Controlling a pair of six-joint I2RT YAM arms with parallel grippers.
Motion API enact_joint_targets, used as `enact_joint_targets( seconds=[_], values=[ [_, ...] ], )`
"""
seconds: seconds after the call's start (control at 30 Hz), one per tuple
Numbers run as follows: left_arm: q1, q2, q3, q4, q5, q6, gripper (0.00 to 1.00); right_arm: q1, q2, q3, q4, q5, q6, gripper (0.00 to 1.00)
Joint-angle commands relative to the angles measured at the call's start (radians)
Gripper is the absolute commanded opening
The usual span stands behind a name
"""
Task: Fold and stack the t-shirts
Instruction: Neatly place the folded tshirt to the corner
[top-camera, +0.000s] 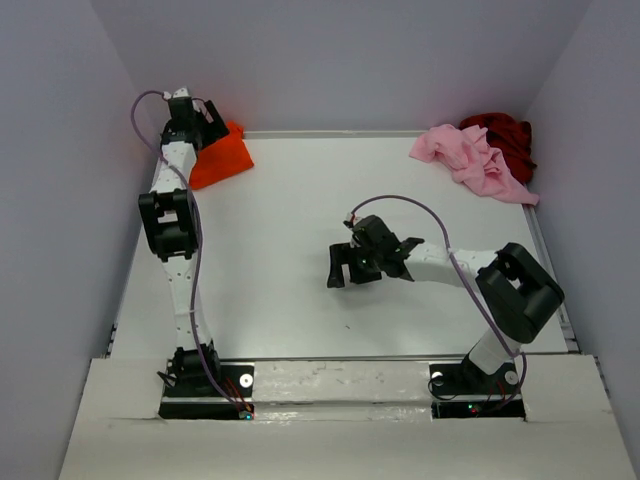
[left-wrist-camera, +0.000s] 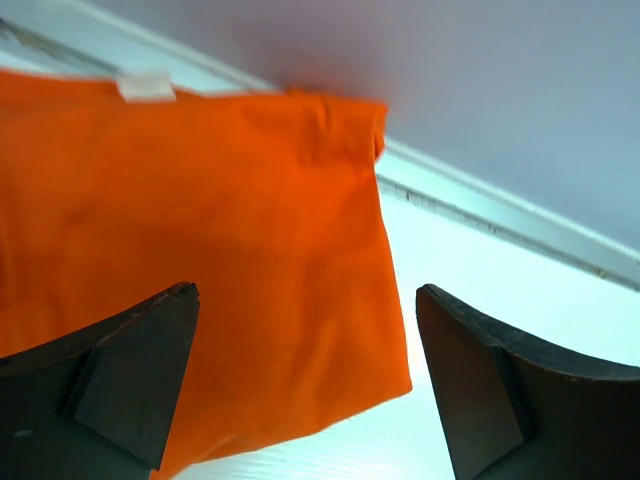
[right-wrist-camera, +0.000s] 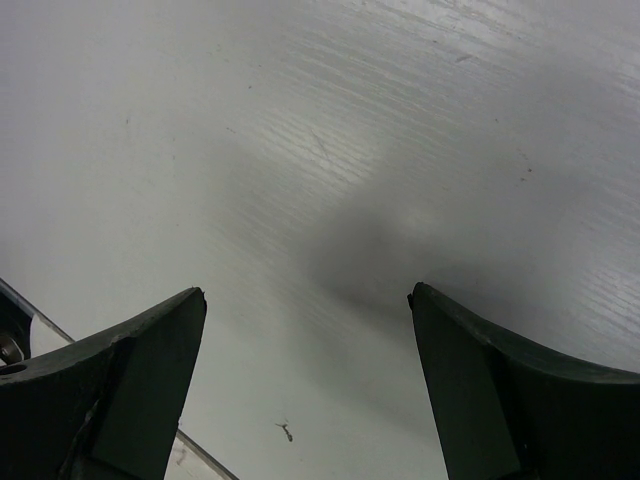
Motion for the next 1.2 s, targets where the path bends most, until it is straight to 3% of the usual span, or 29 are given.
enact_joint_targets(
  seconds=[0.0,0.3,0.47,0.77,1.1,1.17],
  values=[
    [-0.019,0.004,-0.061,0.054,0.054,-0.073,0.99,0.009,0.020,0.049,0.052,-0.006,0.004,0.89],
    [-0.031,-0.120,-0.323,0.131,-0.013,-0.104,0.99,0.009,0.039,0.049,0.062,-0.011,0.003,0.88],
    [-0.031,-0.120,-0.355,0.105,-0.058,-0.061,0.99,0.009,0.004,0.025,0.074,-0.015,0.009,0.88],
    [-0.022,-0.007,-0.238,-0.039,-0.044,0.028,0.99,0.009,-0.024,0.017,0.068,-0.011,0.012,0.88],
    [-0.021,-0.073,-0.313,-0.170,-0.076,0.099,0.99,0.009,0.005,0.054,0.080,-0.020,0.014,0.88],
    [-0.021,-0.059,-0.284,-0.263,-0.073,0.119,0.99,0.009,0.005,0.056,0.085,-0.021,0.014,0.88]
  ],
)
